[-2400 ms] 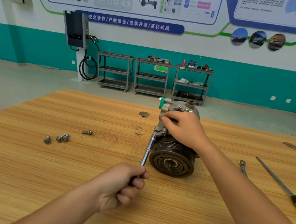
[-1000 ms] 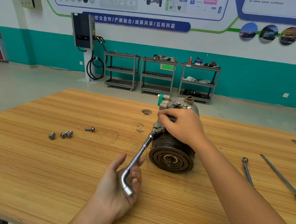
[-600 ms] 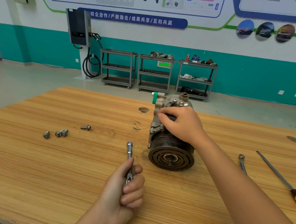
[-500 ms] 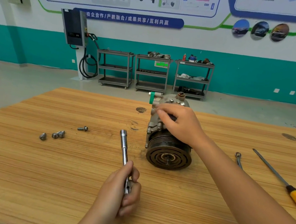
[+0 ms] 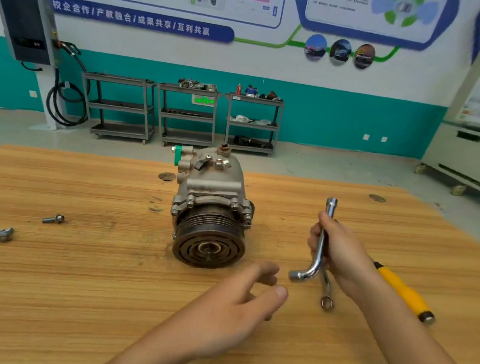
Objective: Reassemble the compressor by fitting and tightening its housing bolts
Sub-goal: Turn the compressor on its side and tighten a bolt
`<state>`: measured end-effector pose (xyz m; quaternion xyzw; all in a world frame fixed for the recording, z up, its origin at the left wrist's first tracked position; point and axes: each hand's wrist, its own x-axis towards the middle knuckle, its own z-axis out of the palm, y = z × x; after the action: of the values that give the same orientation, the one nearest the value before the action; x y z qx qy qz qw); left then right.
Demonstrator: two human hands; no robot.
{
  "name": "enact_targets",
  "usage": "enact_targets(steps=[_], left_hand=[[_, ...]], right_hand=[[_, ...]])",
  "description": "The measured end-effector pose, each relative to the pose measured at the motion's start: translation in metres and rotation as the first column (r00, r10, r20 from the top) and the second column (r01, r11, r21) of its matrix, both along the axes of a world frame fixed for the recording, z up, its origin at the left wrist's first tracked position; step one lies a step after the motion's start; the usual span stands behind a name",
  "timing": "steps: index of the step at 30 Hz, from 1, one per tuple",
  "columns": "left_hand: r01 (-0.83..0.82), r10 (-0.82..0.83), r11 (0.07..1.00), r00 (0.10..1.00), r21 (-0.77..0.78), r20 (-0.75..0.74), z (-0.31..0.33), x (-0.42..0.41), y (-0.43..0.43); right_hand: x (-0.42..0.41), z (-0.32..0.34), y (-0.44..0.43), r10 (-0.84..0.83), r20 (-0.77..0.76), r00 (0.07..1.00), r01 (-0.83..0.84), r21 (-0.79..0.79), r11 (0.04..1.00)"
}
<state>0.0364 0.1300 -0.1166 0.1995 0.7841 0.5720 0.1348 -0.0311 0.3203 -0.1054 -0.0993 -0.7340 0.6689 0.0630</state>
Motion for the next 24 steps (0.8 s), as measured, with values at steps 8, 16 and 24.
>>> enact_targets(steps=[8, 16, 24], left_hand=[[-0.187, 0.176, 0.966, 0.981, 0.176, 0.077, -0.003, 0.003, -0.046], [-0.592, 0.557, 0.748, 0.806, 0.301, 0.199, -0.006, -0.059, -0.104], [-0.553, 0.444, 0.805, 0.802, 0.215, 0.4, 0.023, -0.162, -0.091]], right_hand=[[-0.065, -0.039, 0.079, -0.181, 0.241, 0.953, -0.063, 0.744, 0.665], [-0.065, -0.034, 0.058, -0.225, 0.123, 0.966, -0.101, 0.989, 0.107], [-0.109, 0.015, -0.062, 0.113, 0.172, 0.979, -0.162, 0.308, 0.937]])
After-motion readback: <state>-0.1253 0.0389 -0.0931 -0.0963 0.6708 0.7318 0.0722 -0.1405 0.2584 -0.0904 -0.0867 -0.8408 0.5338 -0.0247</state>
